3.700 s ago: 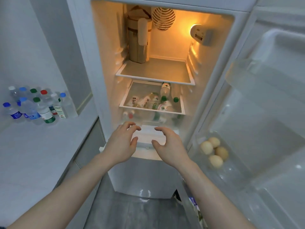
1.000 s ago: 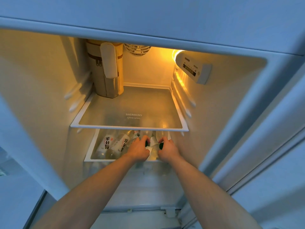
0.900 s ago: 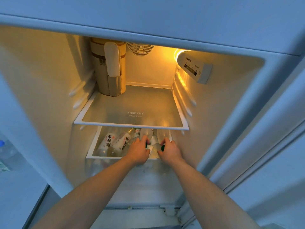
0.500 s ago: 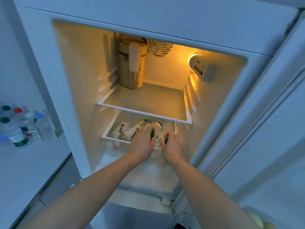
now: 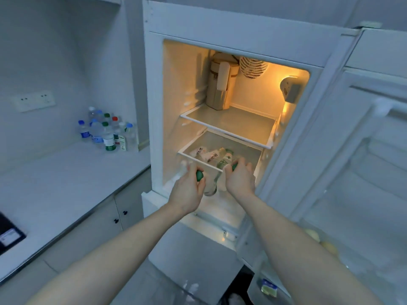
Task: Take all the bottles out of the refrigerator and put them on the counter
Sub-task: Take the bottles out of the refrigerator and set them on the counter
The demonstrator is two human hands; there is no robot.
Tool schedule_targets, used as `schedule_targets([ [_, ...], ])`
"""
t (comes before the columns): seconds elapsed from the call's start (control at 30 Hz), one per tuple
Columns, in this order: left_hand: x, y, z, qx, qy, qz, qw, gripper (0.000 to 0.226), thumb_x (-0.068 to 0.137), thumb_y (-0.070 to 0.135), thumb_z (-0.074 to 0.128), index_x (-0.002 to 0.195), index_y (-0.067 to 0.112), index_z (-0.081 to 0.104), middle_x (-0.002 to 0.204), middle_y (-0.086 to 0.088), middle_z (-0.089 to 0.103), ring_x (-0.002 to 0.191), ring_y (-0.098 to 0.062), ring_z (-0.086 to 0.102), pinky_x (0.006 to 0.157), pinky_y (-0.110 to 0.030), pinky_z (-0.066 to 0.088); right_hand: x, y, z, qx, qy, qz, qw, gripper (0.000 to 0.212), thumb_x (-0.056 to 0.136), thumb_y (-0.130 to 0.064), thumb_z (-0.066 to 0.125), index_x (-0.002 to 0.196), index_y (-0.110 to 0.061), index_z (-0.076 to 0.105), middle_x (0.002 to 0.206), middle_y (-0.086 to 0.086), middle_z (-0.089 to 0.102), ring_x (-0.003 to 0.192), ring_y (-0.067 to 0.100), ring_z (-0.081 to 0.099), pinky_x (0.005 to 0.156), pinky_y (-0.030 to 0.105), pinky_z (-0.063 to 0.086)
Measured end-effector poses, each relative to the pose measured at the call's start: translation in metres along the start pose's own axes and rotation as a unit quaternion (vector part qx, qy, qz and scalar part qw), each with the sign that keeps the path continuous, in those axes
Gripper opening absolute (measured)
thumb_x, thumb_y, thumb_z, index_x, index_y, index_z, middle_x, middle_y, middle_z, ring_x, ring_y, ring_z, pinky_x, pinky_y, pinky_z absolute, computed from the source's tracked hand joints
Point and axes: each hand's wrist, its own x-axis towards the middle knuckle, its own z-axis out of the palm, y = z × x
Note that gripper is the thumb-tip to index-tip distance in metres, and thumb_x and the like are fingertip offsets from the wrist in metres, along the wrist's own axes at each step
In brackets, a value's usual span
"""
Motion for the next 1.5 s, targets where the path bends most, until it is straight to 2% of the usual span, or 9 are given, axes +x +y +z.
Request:
schedule_targets([
  [0.1,-0.038,-0.005,-0.025,0.019,0.001,-0.025,0.999,0.019,0.101,0.031,0.046,0.117,0.027,0.037,0.087,-0.002,0.06,0.074,-0.028,0.054,0.063,-0.039,0.04,-0.029,-0.011,-0.005,0.007,-0.029,-0.038,0.999,0.028,0.099,-0.033,0.054,0.12,-0.015,0.056,0.124,0.011,0.054,0.107,0.03,0.05,0.085,0.04,0.044],
  [0.2,-0.078,-0.018,-0.056,0.035,0.002,-0.056,0.998,0.014,0.102,0.033,0.046,0.112,0.028,0.037,0.08,0.003,0.056,0.072,-0.023,0.051,0.062,-0.037,0.032,-0.07,-0.018,0.007,0.021,-0.05,-0.108,0.993,0.016,0.095,-0.033,0.057,0.099,-0.017,0.056,0.103,0.006,0.058,0.087,0.024,0.05,0.07,0.035,0.038],
  [0.27,-0.104,-0.026,-0.077,0.044,-0.001,-0.065,0.997,0.014,0.102,0.034,0.046,0.111,0.029,0.037,0.072,0.006,0.054,0.067,-0.02,0.051,0.059,-0.038,0.032,-0.094,-0.022,0.017,0.041,-0.082,-0.138,0.986,0.011,0.091,-0.034,0.056,0.091,-0.023,0.053,0.091,-0.002,0.055,0.081,0.026,0.055,0.065,0.039,0.048],
  [0.4,-0.157,-0.038,-0.122,0.052,0.002,-0.1,0.994,0.014,0.101,0.035,0.048,0.111,0.031,0.038,0.066,0.005,0.054,0.07,-0.019,0.054,0.067,-0.041,0.046,-0.139,-0.048,0.033,0.071,-0.163,-0.164,0.97,0.006,0.082,-0.043,0.053,0.083,-0.036,0.053,0.089,-0.013,0.055,0.078,0.025,0.063,0.064,0.045,0.06],
  [0.63,-0.23,-0.059,-0.194,0.09,0.049,-0.136,0.985,0.017,0.1,0.033,0.053,0.112,0.026,0.043,0.06,0.008,0.052,0.064,-0.014,0.048,0.064,-0.037,0.038,-0.207,-0.121,0.05,0.062,-0.239,-0.227,0.942,0.015,0.084,-0.044,0.055,0.09,-0.032,0.061,0.088,-0.006,0.064,0.07,0.027,0.069,0.071,0.043,0.059],
  [0.77,-0.253,-0.071,-0.231,0.121,0.065,-0.161,0.977,0.017,0.099,0.035,0.052,0.111,0.028,0.041,0.064,0.009,0.053,0.068,-0.023,0.051,0.065,-0.037,0.039,-0.232,-0.157,0.061,0.07,-0.262,-0.261,0.926,0.013,0.085,-0.038,0.059,0.093,-0.028,0.063,0.085,-0.006,0.066,0.063,0.024,0.068,0.067,0.041,0.059],
  [0.97,-0.267,-0.097,-0.277,0.148,0.085,-0.209,0.963,0.018,0.099,0.042,0.05,0.108,0.032,0.038,0.069,0.003,0.057,0.073,-0.028,0.054,0.074,-0.043,0.05,-0.25,-0.211,0.087,0.08,-0.287,-0.304,0.905,0.013,0.083,-0.047,0.059,0.087,-0.035,0.06,0.086,-0.008,0.067,0.068,0.026,0.069,0.069,0.041,0.058],
  [1.27,-0.232,-0.148,-0.324,0.174,0.116,-0.251,0.945,0.019,0.099,0.041,0.051,0.11,0.028,0.042,0.065,0.006,0.057,0.072,-0.023,0.057,0.069,-0.041,0.047,-0.227,-0.281,0.155,0.116,-0.327,-0.339,0.874,0.014,0.087,-0.045,0.062,0.09,-0.032,0.062,0.078,-0.009,0.065,0.064,0.021,0.068,0.062,0.035,0.057],
  [1.5,-0.183,-0.193,-0.345,0.171,0.124,-0.274,0.938,0.016,0.1,0.04,0.051,0.106,0.031,0.041,0.063,0.003,0.059,0.066,-0.02,0.057,0.063,-0.039,0.044,-0.188,-0.329,0.202,0.134,-0.339,-0.34,0.867,0.019,0.085,-0.05,0.062,0.091,-0.032,0.063,0.078,-0.008,0.066,0.065,0.022,0.068,0.065,0.033,0.057],
])
